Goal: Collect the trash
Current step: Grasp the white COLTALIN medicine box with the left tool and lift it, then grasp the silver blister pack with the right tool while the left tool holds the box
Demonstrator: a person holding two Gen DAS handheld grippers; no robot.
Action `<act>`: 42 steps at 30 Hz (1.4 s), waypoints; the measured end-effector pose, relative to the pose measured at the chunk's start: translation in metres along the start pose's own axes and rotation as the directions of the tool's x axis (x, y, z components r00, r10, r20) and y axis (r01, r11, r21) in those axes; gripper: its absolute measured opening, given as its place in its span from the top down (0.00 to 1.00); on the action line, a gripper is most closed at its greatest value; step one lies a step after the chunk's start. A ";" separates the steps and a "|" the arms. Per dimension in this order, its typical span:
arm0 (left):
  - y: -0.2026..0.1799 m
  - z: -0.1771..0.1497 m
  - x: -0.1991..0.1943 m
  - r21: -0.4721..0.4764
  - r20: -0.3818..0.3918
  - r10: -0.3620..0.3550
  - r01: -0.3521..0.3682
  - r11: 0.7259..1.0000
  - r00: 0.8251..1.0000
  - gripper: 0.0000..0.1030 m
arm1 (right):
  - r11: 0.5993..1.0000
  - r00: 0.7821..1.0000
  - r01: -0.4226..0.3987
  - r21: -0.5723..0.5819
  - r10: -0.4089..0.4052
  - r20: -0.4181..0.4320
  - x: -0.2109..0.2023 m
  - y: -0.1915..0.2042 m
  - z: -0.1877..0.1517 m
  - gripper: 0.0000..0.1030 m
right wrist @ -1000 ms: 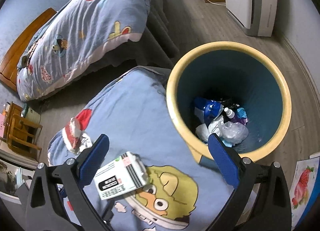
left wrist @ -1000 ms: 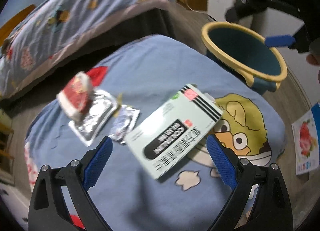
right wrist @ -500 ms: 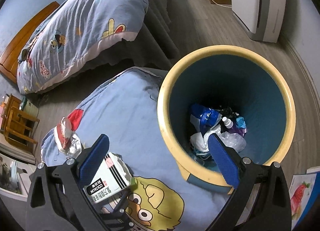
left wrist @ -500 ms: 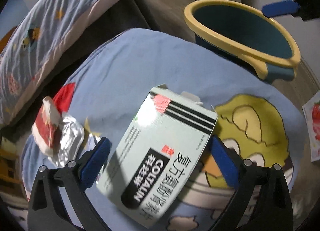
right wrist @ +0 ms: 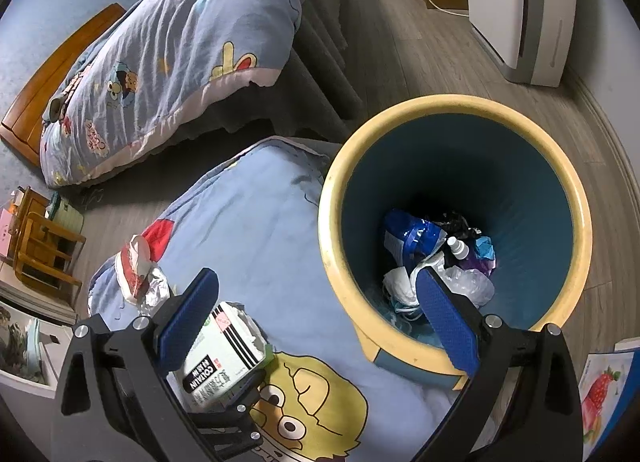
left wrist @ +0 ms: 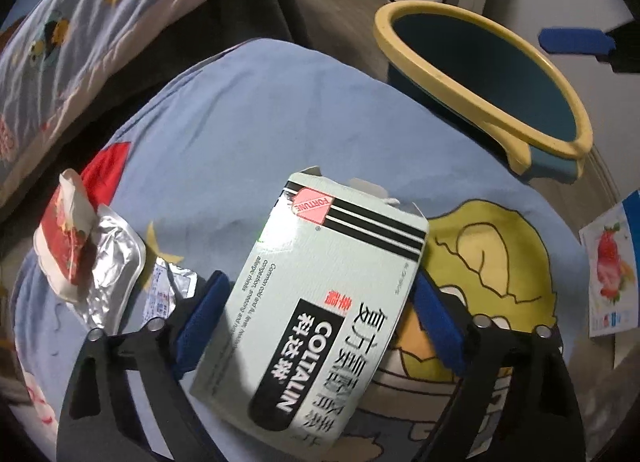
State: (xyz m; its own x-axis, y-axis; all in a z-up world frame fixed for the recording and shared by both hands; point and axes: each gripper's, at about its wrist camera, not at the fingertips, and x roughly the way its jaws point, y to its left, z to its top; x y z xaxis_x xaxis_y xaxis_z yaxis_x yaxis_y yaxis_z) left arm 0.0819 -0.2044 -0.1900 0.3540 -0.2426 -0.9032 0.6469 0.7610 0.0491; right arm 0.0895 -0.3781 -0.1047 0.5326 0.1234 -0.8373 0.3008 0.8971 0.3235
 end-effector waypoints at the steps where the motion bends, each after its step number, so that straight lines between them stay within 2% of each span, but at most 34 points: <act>1: -0.002 -0.001 -0.002 0.004 0.002 -0.005 0.005 1.000 1.000 0.18 | 1.000 1.000 -0.002 -0.001 0.002 0.003 -0.001 0.001 0.000 0.06; 9: 0.003 -0.006 -0.037 -0.035 0.034 0.001 0.000 0.999 0.999 0.24 | 1.000 1.000 0.004 -0.031 -0.003 0.024 -0.012 0.016 -0.001 0.06; 15: 0.031 -0.011 -0.100 -0.099 0.076 0.038 -0.030 0.995 0.996 0.25 | 1.000 1.000 -0.005 -0.006 0.005 0.020 -0.007 0.025 -0.004 0.06; 18: 0.054 -0.017 -0.135 -0.116 0.076 0.092 -0.083 0.990 0.993 0.25 | 1.000 1.000 -0.017 -0.001 0.017 0.008 0.002 0.032 -0.008 0.06; 22: 0.091 -0.028 -0.162 -0.189 0.101 0.134 -0.114 0.975 0.986 0.25 | 0.997 1.000 -0.016 -0.069 0.015 -0.024 0.019 0.054 -0.018 0.06; 24: 0.113 -0.041 -0.166 -0.263 0.112 0.142 -0.108 0.959 0.984 0.25 | 0.993 0.999 -0.027 -0.115 0.023 -0.034 0.027 0.068 -0.024 0.06; 27: 0.130 -0.052 -0.162 -0.311 0.103 0.142 -0.103 0.945 0.985 0.25 | 0.980 0.999 -0.035 -0.197 0.028 -0.038 0.036 0.089 -0.033 0.06; 31: 0.148 -0.059 -0.155 -0.323 0.092 0.160 -0.122 0.938 0.983 0.25 | 0.948 0.997 -0.055 -0.314 0.038 -0.062 0.056 0.120 -0.046 0.06; 38: 0.178 -0.071 -0.150 -0.387 0.093 0.139 -0.092 0.918 0.986 0.25 | 0.824 0.992 -0.093 -0.558 0.029 -0.123 0.093 0.177 -0.084 0.07; 40: 0.185 -0.076 -0.145 -0.413 0.075 0.127 -0.085 0.907 0.989 0.25 | 0.789 0.990 -0.091 -0.607 0.008 -0.139 0.104 0.186 -0.093 0.11; 42: 0.191 -0.079 -0.142 -0.437 0.065 0.117 -0.077 0.896 0.991 0.25 | 0.773 0.988 -0.091 -0.628 -0.008 -0.154 0.113 0.191 -0.098 0.16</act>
State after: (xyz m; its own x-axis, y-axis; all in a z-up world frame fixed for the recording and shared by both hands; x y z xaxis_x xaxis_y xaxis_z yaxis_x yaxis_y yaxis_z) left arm 0.1019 0.0229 -0.0864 0.4710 -0.1904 -0.8614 0.2575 0.9636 -0.0722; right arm 0.1290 -0.1514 -0.1808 0.4023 0.1799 -0.8977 -0.3132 0.9484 0.0497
